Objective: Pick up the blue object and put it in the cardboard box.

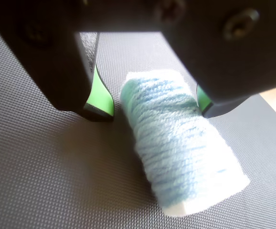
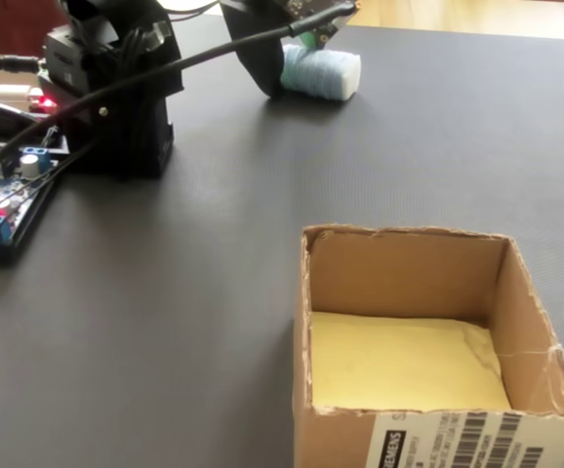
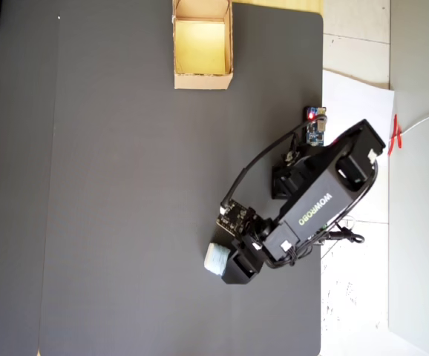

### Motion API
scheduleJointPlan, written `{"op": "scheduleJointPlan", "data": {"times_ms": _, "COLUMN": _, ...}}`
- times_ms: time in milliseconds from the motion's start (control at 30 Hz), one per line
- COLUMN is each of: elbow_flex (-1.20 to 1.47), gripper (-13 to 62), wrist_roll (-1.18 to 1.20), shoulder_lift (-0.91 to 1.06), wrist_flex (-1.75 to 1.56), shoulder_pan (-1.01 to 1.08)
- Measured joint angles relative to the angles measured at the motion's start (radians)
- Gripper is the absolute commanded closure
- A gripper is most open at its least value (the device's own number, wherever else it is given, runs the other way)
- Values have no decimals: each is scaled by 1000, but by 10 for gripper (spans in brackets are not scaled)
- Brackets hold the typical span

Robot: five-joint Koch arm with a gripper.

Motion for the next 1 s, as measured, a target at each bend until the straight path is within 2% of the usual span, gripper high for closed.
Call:
{"op": "scheduleJointPlan", "data": {"times_ms": 267, "elbow_flex": -14, "gripper": 181, "wrist_roll": -2, "shoulder_lift": -67, "wrist_flex": -15, "shoulder_pan": -6}}
{"op": "scheduleJointPlan", "data": {"times_ms": 400, "elbow_flex": 12, "gripper": 268, "wrist_roll": -2, "shoulder_lift": -72, "wrist_flex": -41, "shoulder_pan": -6}}
{"op": "scheduleJointPlan", "data": {"times_ms": 567, "elbow_flex": 48, "gripper": 419, "wrist_roll": 0, "shoulder_lift": -71, "wrist_flex": -135, "shoulder_pan": -6}}
{"op": "scheduleJointPlan", "data": {"times_ms": 733, "elbow_flex": 100, "gripper": 442, "wrist_roll": 0, "shoulder_lift": -66, "wrist_flex": -314, "shoulder_pan": -6}}
{"op": "scheduleJointPlan", "data": {"times_ms": 1000, "elbow_flex": 167, "gripper": 442, "wrist_roll": 5, "shoulder_lift": 23, "wrist_flex": -397, "shoulder_pan": 61}}
